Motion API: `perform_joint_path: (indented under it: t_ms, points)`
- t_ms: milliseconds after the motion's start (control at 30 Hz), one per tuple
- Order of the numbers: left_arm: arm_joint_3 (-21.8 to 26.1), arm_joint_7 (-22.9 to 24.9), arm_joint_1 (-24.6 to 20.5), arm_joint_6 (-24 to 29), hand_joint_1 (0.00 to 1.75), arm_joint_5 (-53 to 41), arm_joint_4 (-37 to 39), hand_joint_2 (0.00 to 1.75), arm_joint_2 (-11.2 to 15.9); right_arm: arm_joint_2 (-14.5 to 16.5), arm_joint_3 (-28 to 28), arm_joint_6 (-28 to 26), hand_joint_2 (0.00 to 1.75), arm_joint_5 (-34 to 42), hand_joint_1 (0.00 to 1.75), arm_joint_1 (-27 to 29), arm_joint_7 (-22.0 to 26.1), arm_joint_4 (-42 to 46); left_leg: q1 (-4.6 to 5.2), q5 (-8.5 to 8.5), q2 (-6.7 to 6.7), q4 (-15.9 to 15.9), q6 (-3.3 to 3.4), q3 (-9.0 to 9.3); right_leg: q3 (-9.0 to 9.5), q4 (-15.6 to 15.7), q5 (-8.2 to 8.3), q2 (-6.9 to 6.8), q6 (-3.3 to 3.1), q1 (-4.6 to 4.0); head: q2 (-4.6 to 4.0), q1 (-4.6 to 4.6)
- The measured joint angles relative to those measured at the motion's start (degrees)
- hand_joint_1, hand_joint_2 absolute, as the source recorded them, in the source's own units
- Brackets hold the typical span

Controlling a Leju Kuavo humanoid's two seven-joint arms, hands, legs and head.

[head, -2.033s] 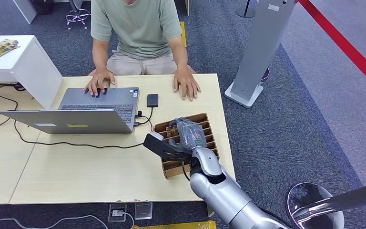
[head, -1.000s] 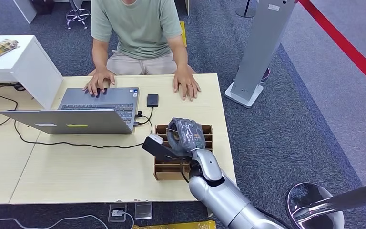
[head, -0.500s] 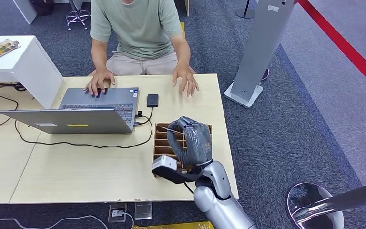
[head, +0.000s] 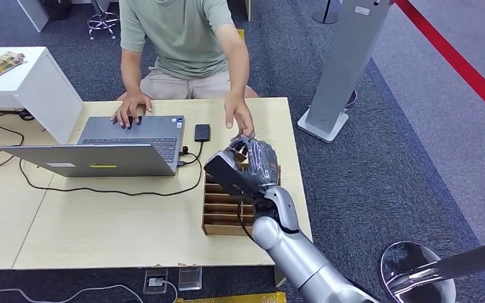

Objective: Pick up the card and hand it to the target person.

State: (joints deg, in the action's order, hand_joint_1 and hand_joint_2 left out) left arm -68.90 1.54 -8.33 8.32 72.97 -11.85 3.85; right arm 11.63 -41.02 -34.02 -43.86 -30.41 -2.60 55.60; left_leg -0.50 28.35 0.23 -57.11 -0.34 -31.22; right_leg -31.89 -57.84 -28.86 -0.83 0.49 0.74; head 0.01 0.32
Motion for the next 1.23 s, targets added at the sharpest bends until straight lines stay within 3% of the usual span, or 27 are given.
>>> perform_joint_path:
  t_ms: [133,233,367,533,667,933,1233]
  points:
    - [-1.08,0.82,-1.66,-0.09,0.0,-0.52,0.0,1.75,-0.02,1.29,-1.52,1.44,1.75,-0.03,1.47,-10.6,-4.34,-9.18,0.0,-0.11,-0.02,0.0,0.0,0.01,0.02,-0.01,0.12,-0.02,-0.02,0.0,-0.01,0.04]
    - [-1.38,1.2,-1.8,0.02,0.0,-0.41,0.0,1.75,-0.02,1.93,-2.19,3.32,1.75,-0.49,1.47,-15.32,-7.76,-14.37,0.0,-0.11,-0.02,-0.01,0.0,0.0,0.0,-0.02,0.12,-0.02,-0.02,0.0,-0.01,0.04]
    - [-1.78,0.92,-1.66,0.05,0.0,-0.04,0.0,1.75,-0.02,2.45,-2.96,5.44,1.75,-1.16,1.47,-19.48,-11.65,-19.9,0.0,-0.11,-0.02,-0.01,0.0,-0.02,-0.02,-0.01,0.12,-0.05,-0.02,0.0,-0.01,0.03]
    - [-2.39,0.92,-1.54,-0.34,0.0,0.08,0.0,1.75,-0.02,2.34,-3.37,5.93,1.75,-1.32,1.47,-22.25,-13.2,-24.54,0.0,-0.11,-0.02,-0.01,0.0,-0.01,-0.02,-0.01,0.12,-0.04,-0.02,0.0,0.0,0.07]
    - [-2.67,0.97,-1.33,-0.84,0.0,0.18,0.0,1.75,-0.02,2.03,-3.46,5.93,1.75,-1.24,0.0,-22.89,-13.47,-26.79,0.0,-0.11,-0.02,-0.01,0.0,0.01,-0.01,0.0,0.12,-0.03,-0.02,0.0,-0.01,0.06]
    - [-3.01,0.1,-1.29,-1.7,0.0,0.14,0.02,1.75,-0.02,1.8,-3.48,4.96,1.75,0.04,0.0,-22.93,-12.24,-29.35,0.0,-0.11,-0.01,-0.01,0.0,0.01,-0.03,-0.01,0.12,-0.02,-0.02,0.0,0.0,0.01]
    - [-2.98,-0.82,-0.47,-0.73,0.0,2.2,0.02,1.75,-0.02,1.14,-2.95,0.28,1.75,8.98,0.0,-21.45,-3.23,-28.68,0.0,-0.11,0.0,-0.01,0.0,0.03,-0.02,0.0,0.12,-0.01,-0.02,0.0,0.0,0.04]
